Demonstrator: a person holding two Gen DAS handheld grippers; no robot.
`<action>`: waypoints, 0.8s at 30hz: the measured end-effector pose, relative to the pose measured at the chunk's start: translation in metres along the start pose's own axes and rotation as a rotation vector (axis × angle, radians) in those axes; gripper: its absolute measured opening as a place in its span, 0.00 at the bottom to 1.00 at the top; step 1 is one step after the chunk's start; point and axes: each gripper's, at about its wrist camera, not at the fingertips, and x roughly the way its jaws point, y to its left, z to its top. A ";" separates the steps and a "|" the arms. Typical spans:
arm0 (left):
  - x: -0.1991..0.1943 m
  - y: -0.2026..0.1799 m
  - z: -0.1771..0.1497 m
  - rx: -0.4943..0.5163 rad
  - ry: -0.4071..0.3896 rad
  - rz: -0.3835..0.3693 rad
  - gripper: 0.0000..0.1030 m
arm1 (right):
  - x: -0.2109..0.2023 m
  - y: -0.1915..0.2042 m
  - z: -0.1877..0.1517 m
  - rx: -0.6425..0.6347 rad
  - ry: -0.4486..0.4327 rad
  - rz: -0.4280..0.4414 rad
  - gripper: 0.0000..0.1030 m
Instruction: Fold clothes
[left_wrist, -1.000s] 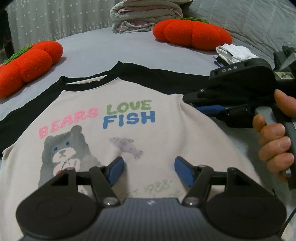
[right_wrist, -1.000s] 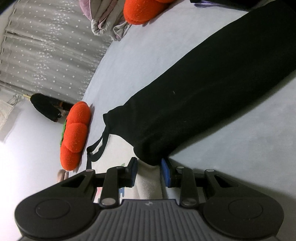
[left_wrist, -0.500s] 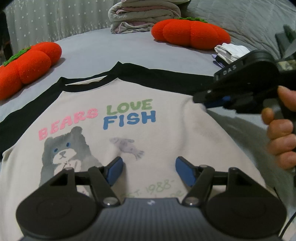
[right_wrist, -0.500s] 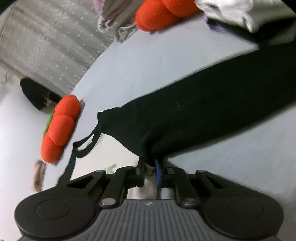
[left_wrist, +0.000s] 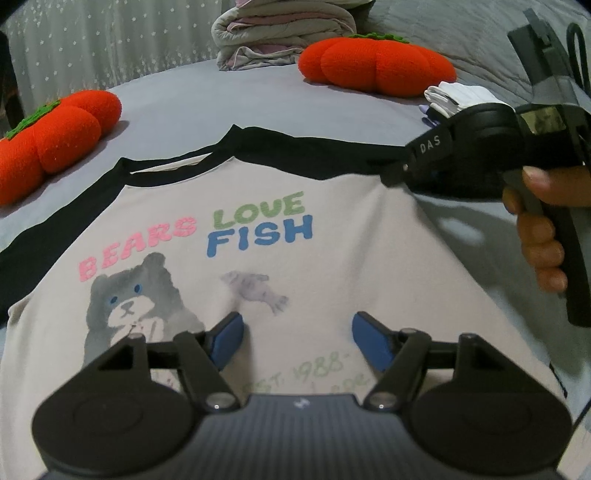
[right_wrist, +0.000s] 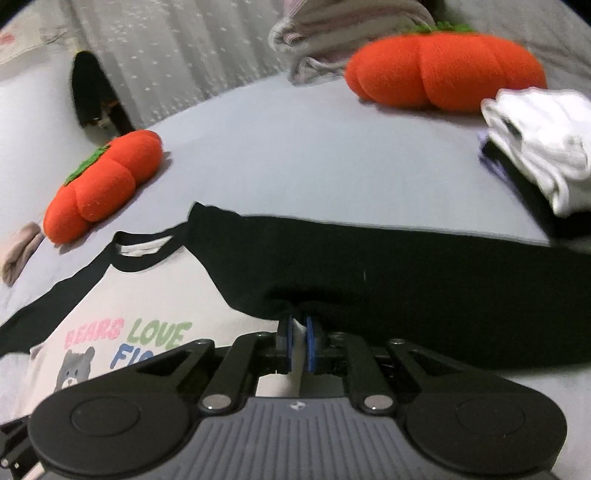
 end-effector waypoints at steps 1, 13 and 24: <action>0.000 0.000 0.000 0.002 -0.001 0.000 0.67 | 0.000 0.004 0.000 -0.042 -0.009 -0.011 0.09; -0.002 0.003 0.000 0.001 0.005 -0.012 0.69 | -0.023 -0.020 0.003 0.103 0.032 0.110 0.21; -0.008 0.041 0.008 -0.100 0.020 0.065 0.69 | -0.018 -0.046 -0.021 0.233 0.165 0.215 0.19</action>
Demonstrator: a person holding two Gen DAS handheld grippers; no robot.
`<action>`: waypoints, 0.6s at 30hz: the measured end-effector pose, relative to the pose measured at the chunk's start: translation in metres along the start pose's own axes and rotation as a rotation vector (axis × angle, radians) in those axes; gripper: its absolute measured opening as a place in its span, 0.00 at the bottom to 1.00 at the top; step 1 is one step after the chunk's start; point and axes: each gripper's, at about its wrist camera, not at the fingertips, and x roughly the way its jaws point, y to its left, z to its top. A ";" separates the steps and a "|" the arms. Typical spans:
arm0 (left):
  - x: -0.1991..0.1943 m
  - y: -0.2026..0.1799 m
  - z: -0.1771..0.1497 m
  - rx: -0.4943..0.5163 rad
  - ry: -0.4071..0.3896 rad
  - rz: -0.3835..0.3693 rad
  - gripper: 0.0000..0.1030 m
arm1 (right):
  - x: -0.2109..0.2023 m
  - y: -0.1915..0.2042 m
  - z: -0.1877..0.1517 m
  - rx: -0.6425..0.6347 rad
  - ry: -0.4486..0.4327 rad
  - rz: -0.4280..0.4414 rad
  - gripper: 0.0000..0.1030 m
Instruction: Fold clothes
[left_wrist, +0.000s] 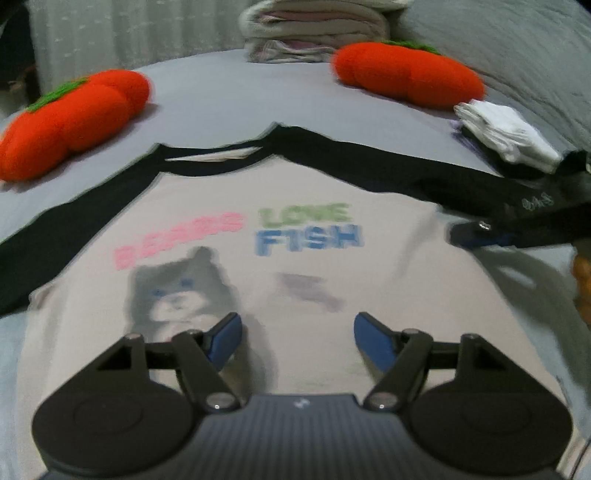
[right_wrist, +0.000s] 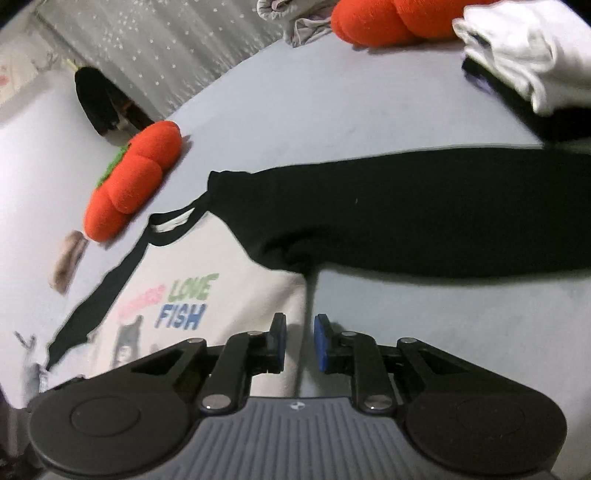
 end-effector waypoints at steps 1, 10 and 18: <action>0.000 0.006 0.001 -0.004 -0.004 0.028 0.69 | 0.001 0.002 -0.001 -0.006 -0.002 -0.002 0.19; 0.006 0.061 0.004 -0.157 0.031 0.108 0.69 | 0.001 0.022 -0.010 -0.041 -0.025 0.024 0.19; 0.004 0.056 0.002 -0.119 0.029 0.114 0.70 | -0.012 0.013 -0.007 0.036 -0.041 0.071 0.19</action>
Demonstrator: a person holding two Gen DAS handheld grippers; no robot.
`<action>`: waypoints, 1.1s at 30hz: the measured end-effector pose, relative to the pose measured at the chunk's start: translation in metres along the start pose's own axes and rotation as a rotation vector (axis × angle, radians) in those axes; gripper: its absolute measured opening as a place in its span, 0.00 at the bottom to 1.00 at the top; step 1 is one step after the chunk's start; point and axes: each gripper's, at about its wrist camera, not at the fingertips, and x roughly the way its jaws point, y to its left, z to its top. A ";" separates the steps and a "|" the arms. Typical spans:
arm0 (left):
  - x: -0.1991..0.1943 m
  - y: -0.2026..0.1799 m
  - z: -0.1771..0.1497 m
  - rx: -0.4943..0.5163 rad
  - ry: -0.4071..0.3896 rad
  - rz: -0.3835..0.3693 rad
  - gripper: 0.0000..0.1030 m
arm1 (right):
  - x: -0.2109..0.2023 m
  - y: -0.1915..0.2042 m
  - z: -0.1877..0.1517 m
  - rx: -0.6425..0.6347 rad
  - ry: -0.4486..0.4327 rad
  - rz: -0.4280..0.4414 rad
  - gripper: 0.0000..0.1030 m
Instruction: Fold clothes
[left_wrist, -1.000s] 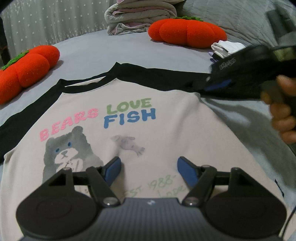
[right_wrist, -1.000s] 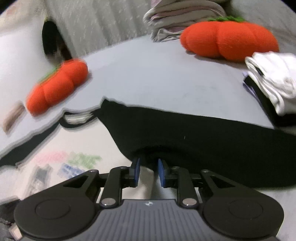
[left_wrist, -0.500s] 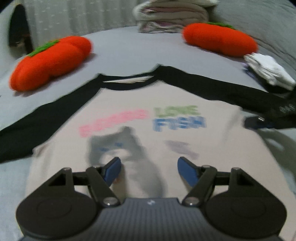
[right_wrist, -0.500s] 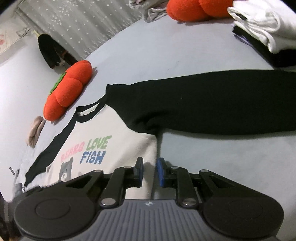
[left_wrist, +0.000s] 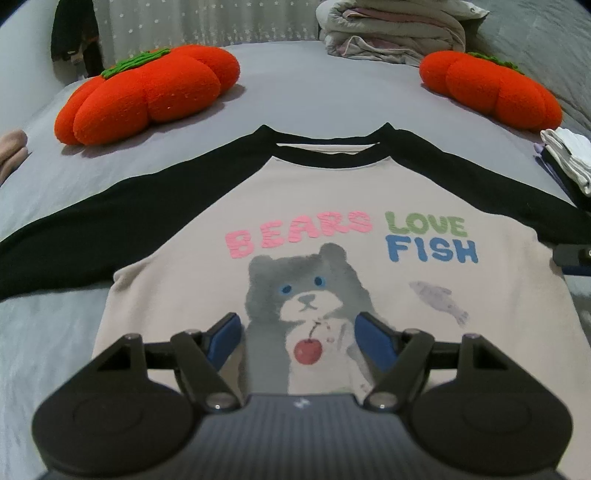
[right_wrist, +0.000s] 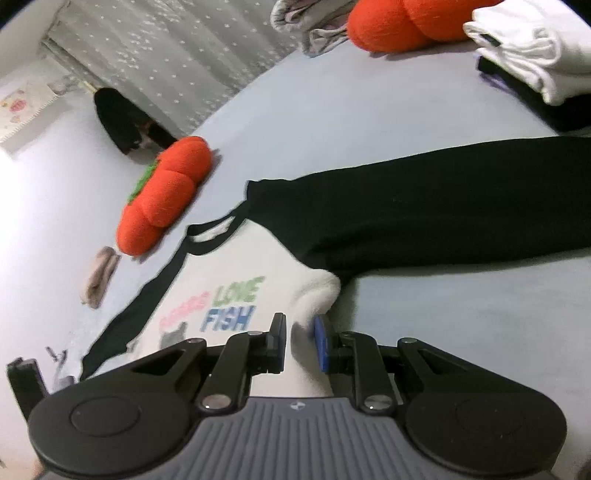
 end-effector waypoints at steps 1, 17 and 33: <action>0.000 0.000 0.000 0.000 0.000 0.000 0.70 | -0.001 -0.002 0.000 0.004 0.002 -0.009 0.19; 0.001 -0.006 -0.001 0.025 -0.009 0.015 0.71 | 0.012 0.024 -0.026 -0.243 0.047 -0.194 0.08; 0.003 -0.009 -0.003 0.041 -0.015 0.028 0.73 | 0.005 -0.014 -0.004 0.022 -0.021 -0.135 0.23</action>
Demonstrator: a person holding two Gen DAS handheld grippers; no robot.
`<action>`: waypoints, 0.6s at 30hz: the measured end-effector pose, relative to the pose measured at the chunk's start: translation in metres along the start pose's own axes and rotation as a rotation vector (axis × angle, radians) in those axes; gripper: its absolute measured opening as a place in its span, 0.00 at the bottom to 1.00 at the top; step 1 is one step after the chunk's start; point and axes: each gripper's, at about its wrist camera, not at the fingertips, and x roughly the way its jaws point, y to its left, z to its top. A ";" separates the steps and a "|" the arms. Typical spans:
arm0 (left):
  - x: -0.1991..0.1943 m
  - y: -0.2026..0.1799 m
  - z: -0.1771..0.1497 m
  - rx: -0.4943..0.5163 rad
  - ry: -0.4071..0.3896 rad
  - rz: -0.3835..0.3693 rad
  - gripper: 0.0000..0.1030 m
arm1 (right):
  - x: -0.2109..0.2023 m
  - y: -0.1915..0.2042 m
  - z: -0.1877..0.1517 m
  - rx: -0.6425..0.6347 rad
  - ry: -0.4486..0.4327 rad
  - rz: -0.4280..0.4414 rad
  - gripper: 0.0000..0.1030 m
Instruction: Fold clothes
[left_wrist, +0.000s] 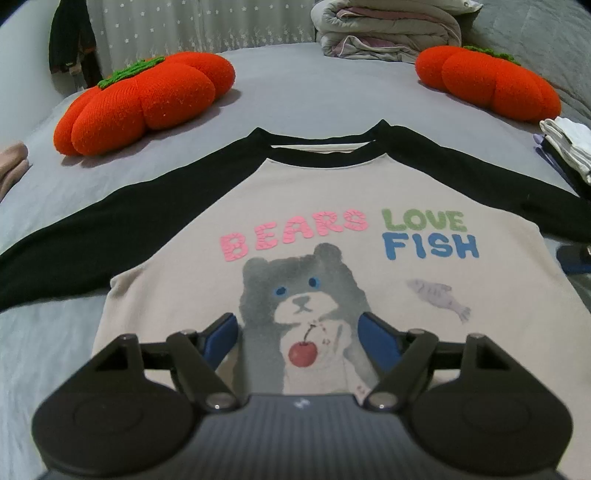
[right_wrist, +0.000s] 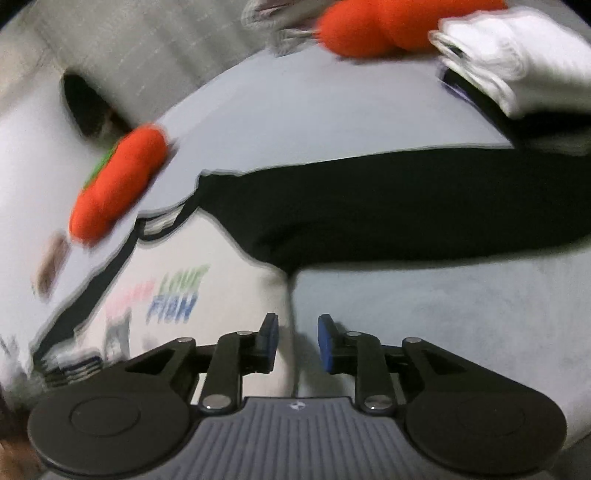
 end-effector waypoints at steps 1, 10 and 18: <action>0.000 -0.001 0.000 0.003 -0.001 0.002 0.73 | 0.003 -0.007 0.004 0.052 -0.004 0.018 0.23; 0.001 -0.001 0.000 0.009 -0.004 0.001 0.74 | 0.026 -0.005 0.017 0.147 -0.055 0.069 0.16; 0.001 0.001 -0.001 0.010 -0.004 -0.006 0.75 | 0.015 0.031 0.019 -0.093 -0.166 -0.123 0.07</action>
